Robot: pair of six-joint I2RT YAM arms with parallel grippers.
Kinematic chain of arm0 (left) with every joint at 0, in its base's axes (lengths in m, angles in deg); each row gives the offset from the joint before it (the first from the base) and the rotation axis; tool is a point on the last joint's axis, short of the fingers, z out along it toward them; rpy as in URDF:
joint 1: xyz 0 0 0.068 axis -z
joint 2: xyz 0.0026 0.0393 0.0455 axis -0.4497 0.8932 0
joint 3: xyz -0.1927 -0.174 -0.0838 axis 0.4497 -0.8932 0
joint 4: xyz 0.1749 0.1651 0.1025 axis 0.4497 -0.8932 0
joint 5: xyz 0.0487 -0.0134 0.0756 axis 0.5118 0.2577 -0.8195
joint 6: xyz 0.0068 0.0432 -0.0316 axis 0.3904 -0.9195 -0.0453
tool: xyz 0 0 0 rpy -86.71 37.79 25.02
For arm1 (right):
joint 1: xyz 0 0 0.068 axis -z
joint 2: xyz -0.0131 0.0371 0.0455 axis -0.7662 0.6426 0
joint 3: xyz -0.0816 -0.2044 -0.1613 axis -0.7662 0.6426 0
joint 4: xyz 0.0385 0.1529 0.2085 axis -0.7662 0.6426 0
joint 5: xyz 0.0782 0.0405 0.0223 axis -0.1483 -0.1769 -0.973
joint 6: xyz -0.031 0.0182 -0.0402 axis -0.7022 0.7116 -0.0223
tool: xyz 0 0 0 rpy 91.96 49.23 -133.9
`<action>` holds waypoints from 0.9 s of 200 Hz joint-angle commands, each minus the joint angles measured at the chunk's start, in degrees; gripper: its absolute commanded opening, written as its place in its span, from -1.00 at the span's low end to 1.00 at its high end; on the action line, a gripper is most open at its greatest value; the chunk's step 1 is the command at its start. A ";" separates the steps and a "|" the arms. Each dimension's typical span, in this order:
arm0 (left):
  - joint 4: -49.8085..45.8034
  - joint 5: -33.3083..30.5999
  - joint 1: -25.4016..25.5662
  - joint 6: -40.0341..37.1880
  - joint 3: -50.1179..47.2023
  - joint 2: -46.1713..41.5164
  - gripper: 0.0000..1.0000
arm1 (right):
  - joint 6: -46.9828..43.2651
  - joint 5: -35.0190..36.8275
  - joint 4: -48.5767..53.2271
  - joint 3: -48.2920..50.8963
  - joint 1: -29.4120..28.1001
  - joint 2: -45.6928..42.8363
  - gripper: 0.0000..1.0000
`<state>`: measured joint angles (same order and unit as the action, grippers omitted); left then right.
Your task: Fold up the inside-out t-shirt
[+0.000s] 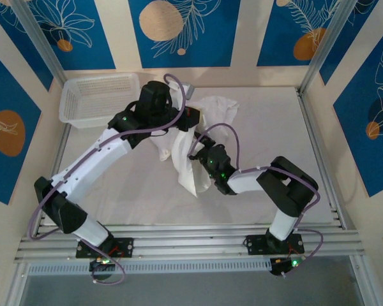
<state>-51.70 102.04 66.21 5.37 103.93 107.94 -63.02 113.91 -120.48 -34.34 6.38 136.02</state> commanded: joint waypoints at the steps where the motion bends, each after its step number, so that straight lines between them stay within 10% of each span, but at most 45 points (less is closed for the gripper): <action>1: -0.35 2.82 -0.33 2.30 8.24 3.13 -1.00 | 14.12 -8.49 10.27 -4.38 4.54 -1.79 -1.00; 56: -2.17 4.16 -0.16 3.51 26.52 11.88 -1.00 | 43.87 -21.23 42.17 -13.11 4.36 -2.43 -1.00; 94: -3.11 8.64 -0.20 6.25 33.45 16.52 -1.00 | 70.66 -33.88 60.09 -25.73 14.57 -8.21 -1.00; 180: -2.39 15.68 2.53 12.41 52.58 26.44 -1.00 | 76.60 -38.20 75.38 -39.67 12.27 15.43 -1.00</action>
<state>-56.01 114.37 67.41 15.68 150.18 132.55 10.55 77.93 -55.74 -73.20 19.66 145.94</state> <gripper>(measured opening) 0.057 0.060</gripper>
